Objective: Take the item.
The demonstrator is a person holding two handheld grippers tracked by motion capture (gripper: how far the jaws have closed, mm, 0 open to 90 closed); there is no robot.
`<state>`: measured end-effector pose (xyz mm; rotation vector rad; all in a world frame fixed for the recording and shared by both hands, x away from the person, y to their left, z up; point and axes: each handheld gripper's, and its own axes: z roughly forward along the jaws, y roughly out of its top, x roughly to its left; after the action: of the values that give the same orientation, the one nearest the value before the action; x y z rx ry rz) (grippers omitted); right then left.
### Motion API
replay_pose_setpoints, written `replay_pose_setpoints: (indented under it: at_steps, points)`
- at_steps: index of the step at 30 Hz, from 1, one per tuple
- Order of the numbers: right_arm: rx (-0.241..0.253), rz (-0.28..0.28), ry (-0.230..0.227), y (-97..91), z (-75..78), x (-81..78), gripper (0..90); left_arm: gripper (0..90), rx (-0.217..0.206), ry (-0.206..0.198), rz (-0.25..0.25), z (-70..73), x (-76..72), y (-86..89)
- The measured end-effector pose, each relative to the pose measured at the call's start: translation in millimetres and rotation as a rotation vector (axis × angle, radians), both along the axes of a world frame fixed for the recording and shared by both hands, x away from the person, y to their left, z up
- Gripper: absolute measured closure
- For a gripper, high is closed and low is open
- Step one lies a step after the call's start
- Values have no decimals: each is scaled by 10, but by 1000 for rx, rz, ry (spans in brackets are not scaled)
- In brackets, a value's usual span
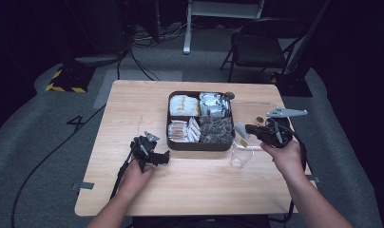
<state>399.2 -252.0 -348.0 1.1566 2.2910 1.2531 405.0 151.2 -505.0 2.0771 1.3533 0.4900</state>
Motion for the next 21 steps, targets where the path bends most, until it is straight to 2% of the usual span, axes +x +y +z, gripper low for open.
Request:
replay_pose_setpoints:
  at_steps: [10,21]
  points:
    - [6,2,41,-20,-244,-86,900,1,0,0,0,0,0,0]
    - [20,2,59,-53,-368,-146,900,0,0,0,0,0,0,0]
